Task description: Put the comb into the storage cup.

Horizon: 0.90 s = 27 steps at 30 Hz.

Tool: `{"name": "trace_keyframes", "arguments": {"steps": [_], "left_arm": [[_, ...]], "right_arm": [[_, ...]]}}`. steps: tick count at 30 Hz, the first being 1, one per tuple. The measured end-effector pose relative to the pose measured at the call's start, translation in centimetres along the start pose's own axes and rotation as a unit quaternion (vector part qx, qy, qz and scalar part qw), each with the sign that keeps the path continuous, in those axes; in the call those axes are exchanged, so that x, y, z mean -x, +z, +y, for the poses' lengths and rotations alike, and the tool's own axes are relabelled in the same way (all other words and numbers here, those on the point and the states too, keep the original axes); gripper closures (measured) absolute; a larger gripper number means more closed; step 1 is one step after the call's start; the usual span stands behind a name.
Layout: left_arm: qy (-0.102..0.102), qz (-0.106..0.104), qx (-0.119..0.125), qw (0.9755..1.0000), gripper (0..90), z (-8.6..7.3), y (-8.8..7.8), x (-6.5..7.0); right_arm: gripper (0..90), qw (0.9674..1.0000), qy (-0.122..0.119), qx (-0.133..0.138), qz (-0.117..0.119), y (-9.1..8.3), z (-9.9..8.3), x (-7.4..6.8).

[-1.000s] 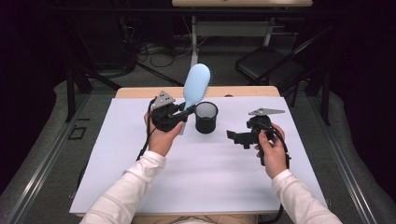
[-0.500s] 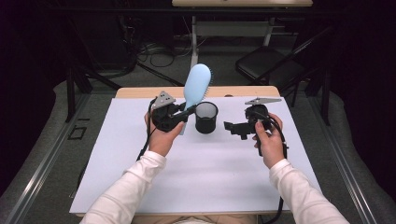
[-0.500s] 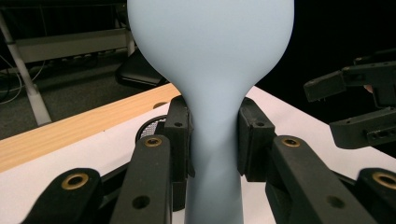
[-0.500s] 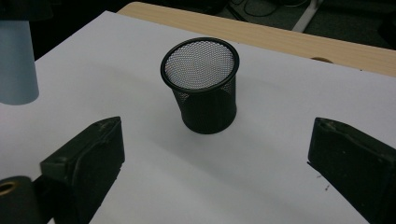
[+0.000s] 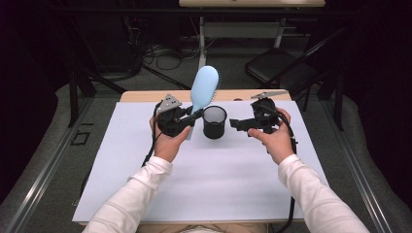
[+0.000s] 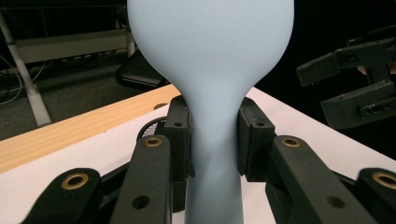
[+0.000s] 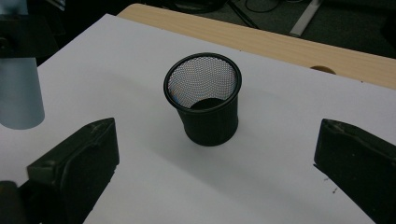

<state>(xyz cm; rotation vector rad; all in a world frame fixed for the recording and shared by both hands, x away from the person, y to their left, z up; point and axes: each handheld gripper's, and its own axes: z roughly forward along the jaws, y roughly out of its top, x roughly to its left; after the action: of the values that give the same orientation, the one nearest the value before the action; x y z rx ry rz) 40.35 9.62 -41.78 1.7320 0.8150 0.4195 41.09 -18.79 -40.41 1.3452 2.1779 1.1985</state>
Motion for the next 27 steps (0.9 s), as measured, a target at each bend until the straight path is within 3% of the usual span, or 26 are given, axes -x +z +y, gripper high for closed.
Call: {"name": "trace_keyframes", "arguments": {"steps": [9,27], "left_arm": [[0.0,-0.001,0.002,1.0,69.7,0.0,0.0,0.0],[0.001,0.0,0.001,1.0,69.7,-0.1,0.2,0.2]], "right_arm": [[0.0,0.9999,-0.011,0.003,-0.002,0.1,1.2,-0.5],[2.1,0.9995,-0.014,0.015,0.025,0.3,3.1,-1.2]]}}
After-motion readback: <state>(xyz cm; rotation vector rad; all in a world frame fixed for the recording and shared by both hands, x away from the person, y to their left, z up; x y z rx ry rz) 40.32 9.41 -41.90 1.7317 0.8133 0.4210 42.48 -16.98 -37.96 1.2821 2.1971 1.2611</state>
